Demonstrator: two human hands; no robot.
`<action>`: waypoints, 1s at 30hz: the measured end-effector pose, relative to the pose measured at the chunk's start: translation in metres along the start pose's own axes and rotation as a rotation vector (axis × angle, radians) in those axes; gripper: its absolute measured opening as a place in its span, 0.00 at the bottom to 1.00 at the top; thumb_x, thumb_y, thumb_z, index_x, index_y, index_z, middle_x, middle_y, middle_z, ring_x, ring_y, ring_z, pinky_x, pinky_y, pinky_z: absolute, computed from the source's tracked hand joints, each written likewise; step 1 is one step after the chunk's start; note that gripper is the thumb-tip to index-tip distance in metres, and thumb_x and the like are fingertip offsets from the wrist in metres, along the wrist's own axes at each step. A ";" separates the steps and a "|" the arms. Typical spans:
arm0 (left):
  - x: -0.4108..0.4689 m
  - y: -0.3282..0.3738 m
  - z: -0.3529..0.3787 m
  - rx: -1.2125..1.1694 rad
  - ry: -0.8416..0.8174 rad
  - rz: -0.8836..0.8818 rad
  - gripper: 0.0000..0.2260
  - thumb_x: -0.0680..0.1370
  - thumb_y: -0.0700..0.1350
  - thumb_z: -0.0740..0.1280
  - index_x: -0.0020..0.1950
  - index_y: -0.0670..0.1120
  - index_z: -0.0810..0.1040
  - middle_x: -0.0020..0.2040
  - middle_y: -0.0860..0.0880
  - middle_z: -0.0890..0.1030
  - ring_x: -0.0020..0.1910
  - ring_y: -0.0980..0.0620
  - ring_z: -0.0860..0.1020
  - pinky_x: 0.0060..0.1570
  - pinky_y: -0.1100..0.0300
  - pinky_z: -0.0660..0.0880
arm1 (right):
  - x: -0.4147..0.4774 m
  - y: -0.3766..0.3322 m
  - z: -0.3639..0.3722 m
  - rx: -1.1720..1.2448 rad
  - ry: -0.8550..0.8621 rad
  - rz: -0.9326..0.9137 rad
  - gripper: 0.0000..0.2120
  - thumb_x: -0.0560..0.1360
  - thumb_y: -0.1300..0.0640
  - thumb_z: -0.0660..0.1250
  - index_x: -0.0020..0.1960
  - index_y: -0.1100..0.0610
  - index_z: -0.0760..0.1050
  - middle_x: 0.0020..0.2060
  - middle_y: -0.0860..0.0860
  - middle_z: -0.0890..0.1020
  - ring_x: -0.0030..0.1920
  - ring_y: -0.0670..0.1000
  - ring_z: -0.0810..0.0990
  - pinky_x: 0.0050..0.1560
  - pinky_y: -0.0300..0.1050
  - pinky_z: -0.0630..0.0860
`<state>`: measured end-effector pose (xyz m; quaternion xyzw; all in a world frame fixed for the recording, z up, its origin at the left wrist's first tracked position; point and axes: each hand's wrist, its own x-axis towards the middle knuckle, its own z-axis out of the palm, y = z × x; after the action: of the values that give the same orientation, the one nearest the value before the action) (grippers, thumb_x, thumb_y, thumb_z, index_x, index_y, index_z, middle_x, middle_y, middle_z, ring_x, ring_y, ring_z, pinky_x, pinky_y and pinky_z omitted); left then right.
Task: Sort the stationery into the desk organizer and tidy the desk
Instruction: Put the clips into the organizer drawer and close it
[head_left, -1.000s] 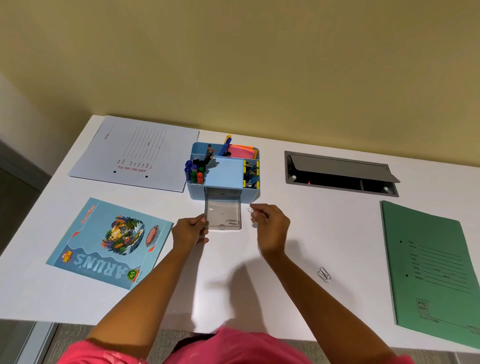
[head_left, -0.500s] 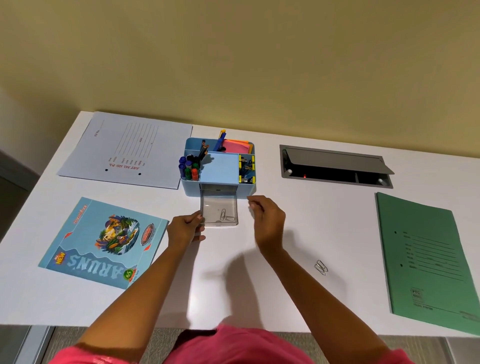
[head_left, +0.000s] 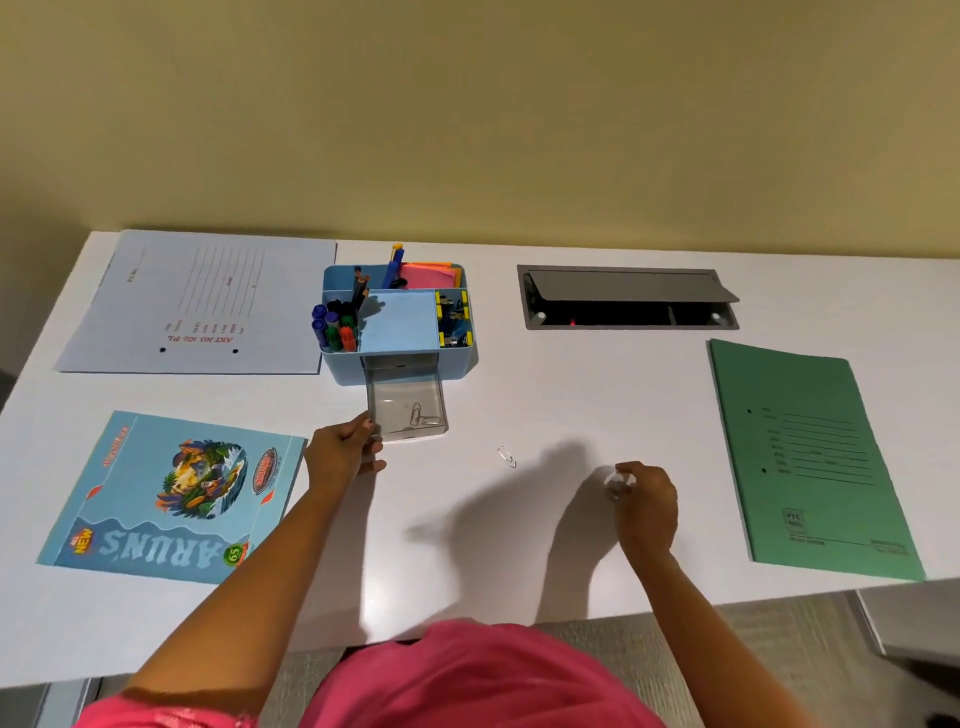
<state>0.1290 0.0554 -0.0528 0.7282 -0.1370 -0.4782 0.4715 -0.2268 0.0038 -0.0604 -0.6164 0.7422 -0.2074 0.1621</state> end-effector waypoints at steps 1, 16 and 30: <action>0.000 0.000 0.000 -0.006 -0.001 -0.007 0.13 0.79 0.43 0.64 0.56 0.34 0.79 0.43 0.38 0.80 0.37 0.44 0.80 0.32 0.58 0.81 | -0.001 0.004 -0.001 -0.021 -0.035 0.030 0.11 0.70 0.72 0.68 0.49 0.62 0.81 0.46 0.60 0.80 0.45 0.60 0.78 0.39 0.44 0.70; 0.003 0.002 0.002 0.037 0.031 -0.033 0.13 0.79 0.44 0.65 0.57 0.36 0.79 0.45 0.38 0.81 0.38 0.44 0.80 0.33 0.56 0.81 | 0.005 0.000 0.014 -0.221 -0.220 0.152 0.07 0.76 0.64 0.61 0.45 0.68 0.75 0.41 0.62 0.79 0.43 0.62 0.79 0.37 0.45 0.69; 0.005 0.000 0.001 0.004 0.037 -0.041 0.11 0.78 0.43 0.65 0.55 0.37 0.80 0.45 0.38 0.81 0.42 0.41 0.80 0.35 0.54 0.81 | 0.005 -0.073 0.021 0.177 -0.177 -0.022 0.07 0.70 0.67 0.66 0.35 0.58 0.74 0.30 0.53 0.80 0.33 0.54 0.78 0.34 0.46 0.73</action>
<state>0.1305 0.0516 -0.0550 0.7407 -0.1141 -0.4739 0.4623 -0.1551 -0.0144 -0.0418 -0.6238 0.6969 -0.2187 0.2783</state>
